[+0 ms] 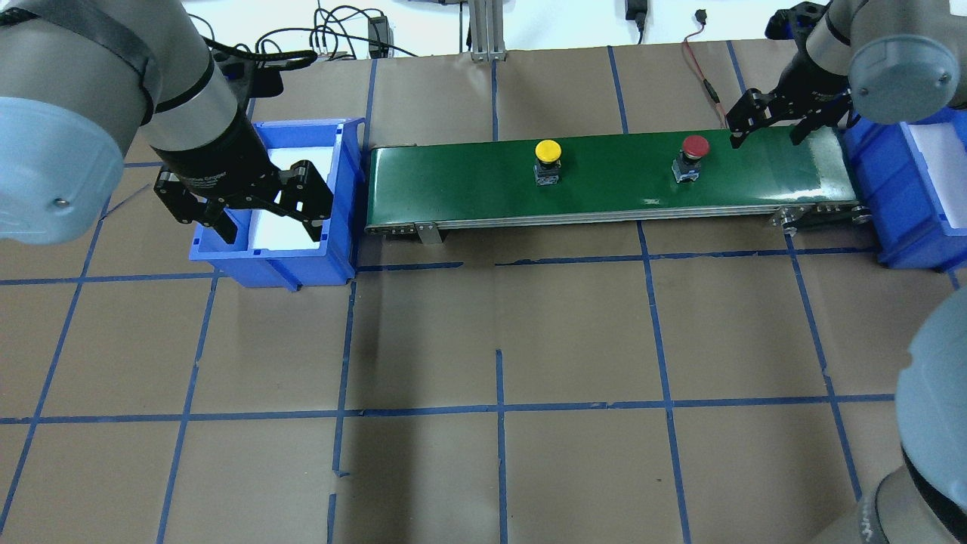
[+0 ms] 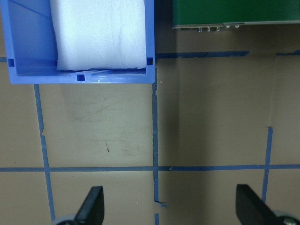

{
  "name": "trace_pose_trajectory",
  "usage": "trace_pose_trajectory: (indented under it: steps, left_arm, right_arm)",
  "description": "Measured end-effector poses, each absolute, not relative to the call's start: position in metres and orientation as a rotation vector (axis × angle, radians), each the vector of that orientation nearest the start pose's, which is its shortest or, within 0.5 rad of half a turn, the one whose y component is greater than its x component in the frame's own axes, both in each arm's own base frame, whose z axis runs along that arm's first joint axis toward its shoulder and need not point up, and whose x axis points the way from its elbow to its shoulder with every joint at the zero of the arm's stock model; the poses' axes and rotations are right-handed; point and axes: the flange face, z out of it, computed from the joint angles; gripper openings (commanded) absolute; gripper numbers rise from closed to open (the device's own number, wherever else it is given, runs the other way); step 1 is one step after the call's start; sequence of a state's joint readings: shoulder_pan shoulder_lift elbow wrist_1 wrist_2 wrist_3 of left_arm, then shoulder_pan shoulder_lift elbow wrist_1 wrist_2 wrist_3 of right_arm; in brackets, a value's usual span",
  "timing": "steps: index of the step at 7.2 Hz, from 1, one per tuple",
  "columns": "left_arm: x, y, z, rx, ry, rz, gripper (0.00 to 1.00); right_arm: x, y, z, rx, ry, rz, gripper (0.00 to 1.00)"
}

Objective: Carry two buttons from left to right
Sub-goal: 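Move the right gripper over the belt toward the approaching red button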

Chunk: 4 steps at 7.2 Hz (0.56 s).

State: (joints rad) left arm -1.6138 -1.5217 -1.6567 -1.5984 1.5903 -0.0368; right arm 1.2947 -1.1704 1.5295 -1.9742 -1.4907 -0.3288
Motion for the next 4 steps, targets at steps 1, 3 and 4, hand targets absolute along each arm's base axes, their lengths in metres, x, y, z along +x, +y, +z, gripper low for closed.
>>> trace_pose_trajectory:
  steps: [1, 3, 4]
  left_arm:
    - [-0.1512, -0.4578, 0.4671, 0.011, 3.118, 0.098, 1.00]
    - [-0.1511, -0.4574, 0.4677, 0.011, 3.118, 0.096, 1.00]
    - [-0.1511, -0.4575, 0.4677, 0.010, 3.118, 0.096, 1.00]
  right_arm:
    - [-0.0371, -0.6495, 0.3241, -0.079, 3.075, -0.108, 1.00]
    - [-0.0363, -0.6467, 0.3243, -0.074, 3.075, -0.105, 1.00]
    - [-0.0360, -0.6457, 0.3261, -0.073, 3.075, -0.108, 1.00]
